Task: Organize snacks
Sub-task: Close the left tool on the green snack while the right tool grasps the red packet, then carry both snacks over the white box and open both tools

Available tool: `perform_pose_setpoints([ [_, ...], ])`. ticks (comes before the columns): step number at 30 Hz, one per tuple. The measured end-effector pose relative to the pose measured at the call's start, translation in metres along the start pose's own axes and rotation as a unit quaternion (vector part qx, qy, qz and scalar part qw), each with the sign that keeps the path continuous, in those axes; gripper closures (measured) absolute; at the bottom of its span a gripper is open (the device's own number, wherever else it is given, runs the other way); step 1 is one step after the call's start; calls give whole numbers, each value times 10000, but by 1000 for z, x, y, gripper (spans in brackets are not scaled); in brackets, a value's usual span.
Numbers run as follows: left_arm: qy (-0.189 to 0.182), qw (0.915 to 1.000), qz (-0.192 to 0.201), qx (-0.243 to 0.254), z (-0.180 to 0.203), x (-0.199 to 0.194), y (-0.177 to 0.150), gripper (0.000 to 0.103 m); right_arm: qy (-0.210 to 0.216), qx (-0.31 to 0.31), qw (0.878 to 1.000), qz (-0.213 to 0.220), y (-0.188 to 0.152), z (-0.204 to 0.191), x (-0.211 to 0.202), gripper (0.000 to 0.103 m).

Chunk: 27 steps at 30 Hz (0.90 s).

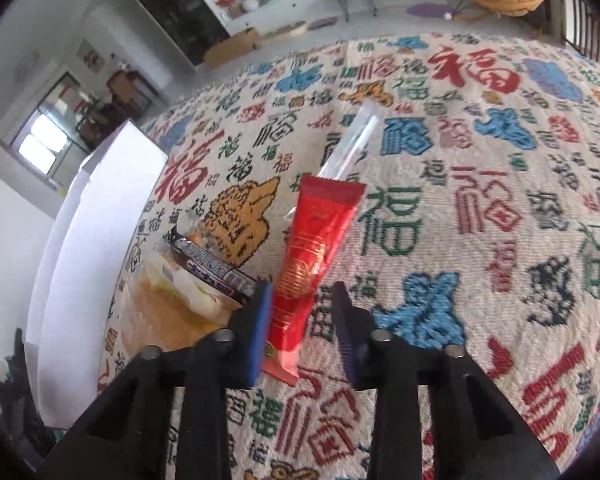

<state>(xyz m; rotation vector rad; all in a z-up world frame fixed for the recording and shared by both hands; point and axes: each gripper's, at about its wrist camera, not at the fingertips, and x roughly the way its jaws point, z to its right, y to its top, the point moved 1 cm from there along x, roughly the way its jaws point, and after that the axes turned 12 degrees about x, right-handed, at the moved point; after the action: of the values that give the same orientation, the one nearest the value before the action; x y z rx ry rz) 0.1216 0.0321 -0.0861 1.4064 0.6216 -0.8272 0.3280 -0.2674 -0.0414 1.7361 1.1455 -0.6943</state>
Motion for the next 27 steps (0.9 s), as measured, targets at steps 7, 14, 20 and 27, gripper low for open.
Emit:
perform_pose_setpoints([
  [7, -249, 9995, 80, -190, -7, -1, -1, 81, -440, -146, 9988, -175, -11, 2, 5, 86],
  [14, -796, 9943, 559, -429, -14, -18, -1, 81, -270, -268, 9991, -168, -47, 38, -77, 86],
  [20, -822, 9926, 729, -523, -15, -32, -2, 81, -299, -310, 9979, -488, -93, 62, -86, 86],
  [27, -1011, 9872, 939, -804, -15, -71, -3, 81, 256, -544, 9970, -479, -112, 18, -86, 88],
])
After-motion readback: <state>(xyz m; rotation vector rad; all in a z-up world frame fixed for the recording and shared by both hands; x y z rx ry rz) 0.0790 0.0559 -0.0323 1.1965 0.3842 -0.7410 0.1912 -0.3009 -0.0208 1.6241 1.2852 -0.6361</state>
